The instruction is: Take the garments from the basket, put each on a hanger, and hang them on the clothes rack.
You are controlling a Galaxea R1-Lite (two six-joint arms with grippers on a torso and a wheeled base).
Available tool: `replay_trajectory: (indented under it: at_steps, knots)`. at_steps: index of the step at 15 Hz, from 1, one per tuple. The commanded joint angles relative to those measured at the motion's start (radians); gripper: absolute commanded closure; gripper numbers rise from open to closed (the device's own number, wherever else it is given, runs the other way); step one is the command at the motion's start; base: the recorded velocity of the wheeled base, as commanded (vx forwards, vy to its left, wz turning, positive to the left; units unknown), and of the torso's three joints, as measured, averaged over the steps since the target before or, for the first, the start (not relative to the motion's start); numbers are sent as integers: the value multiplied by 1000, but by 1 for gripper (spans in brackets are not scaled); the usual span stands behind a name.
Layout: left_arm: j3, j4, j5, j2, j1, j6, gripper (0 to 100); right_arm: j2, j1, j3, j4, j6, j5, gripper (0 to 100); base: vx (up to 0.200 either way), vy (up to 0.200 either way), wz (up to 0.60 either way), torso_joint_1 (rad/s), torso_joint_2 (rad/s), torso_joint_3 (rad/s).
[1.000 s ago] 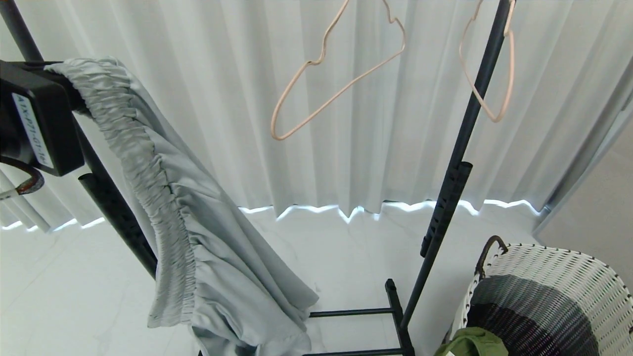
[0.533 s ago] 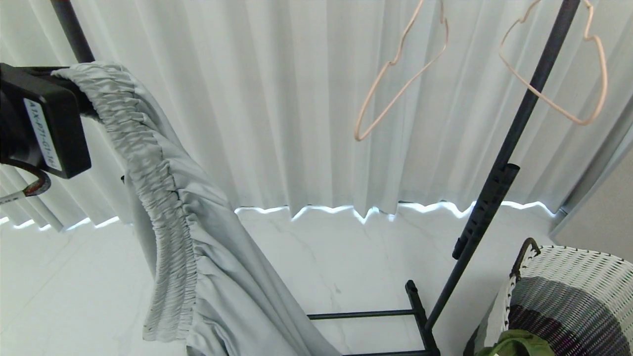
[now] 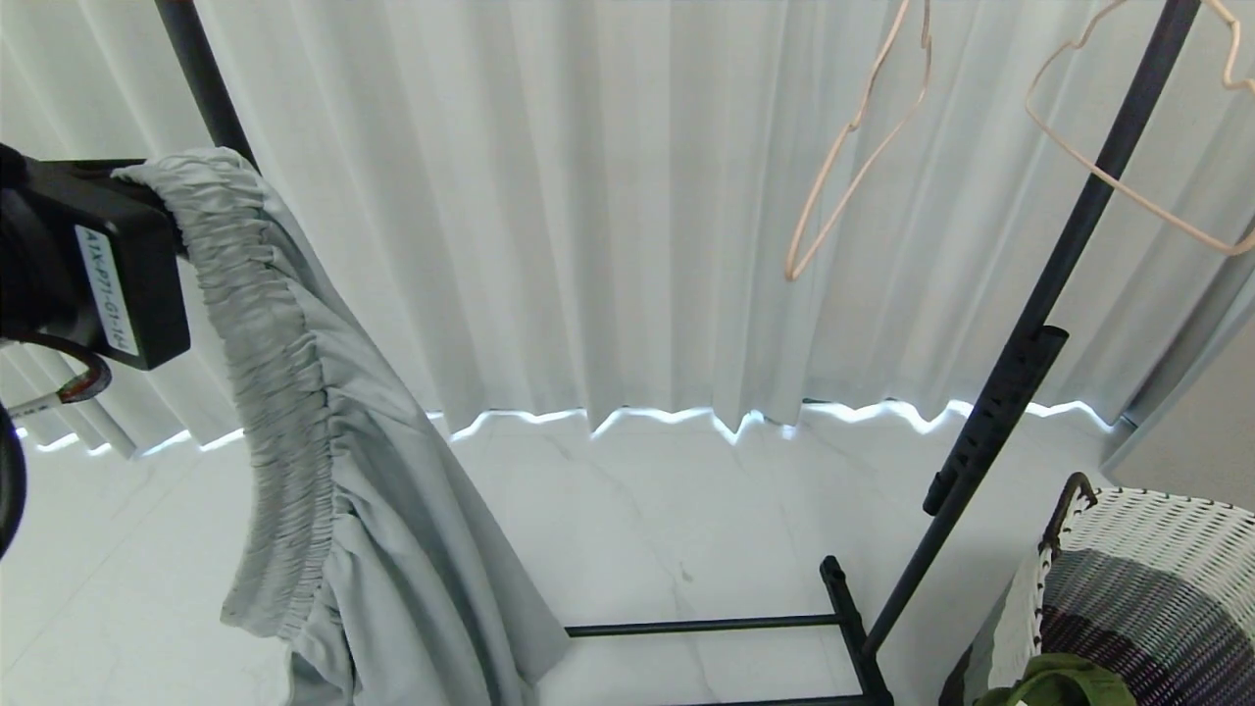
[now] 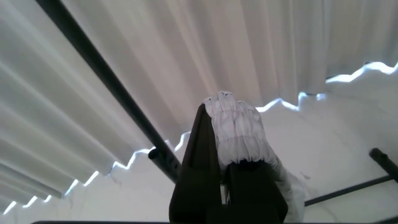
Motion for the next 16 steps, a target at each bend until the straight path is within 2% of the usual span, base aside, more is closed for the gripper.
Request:
replay_trajectory:
  at_steps: [1, 4, 7, 9, 12, 16]
  knots:
    - [7, 0, 2, 2, 36, 2, 100, -11, -95, 36, 0, -2, -1, 0, 0, 0, 0, 0, 0, 0]
    - [7, 0, 2, 7, 80, 4, 100, -37, -157, 102, -25, -6, -1, 0, 0, 0, 0, 0, 0, 0]
    - [16, 0, 2, 4, 80, 4, 100, -44, -155, 152, -138, -2, 12, 0, 0, 0, 0, 0, 0, 0]
    - [15, 0, 0, 7, 80, 4, 100, -42, -157, 157, -166, 1, 35, 0, 0, 0, 0, 11, -30, -21]
    - [16, 1, 0, 7, 80, 4, 100, -44, -157, 157, -166, 1, 52, 0, 0, 0, 0, 80, -238, -211]
    - [16, 0, 0, 7, 80, 4, 100, -44, -155, 157, -167, 15, 52, 0, 0, 0, 0, 162, -487, -289]
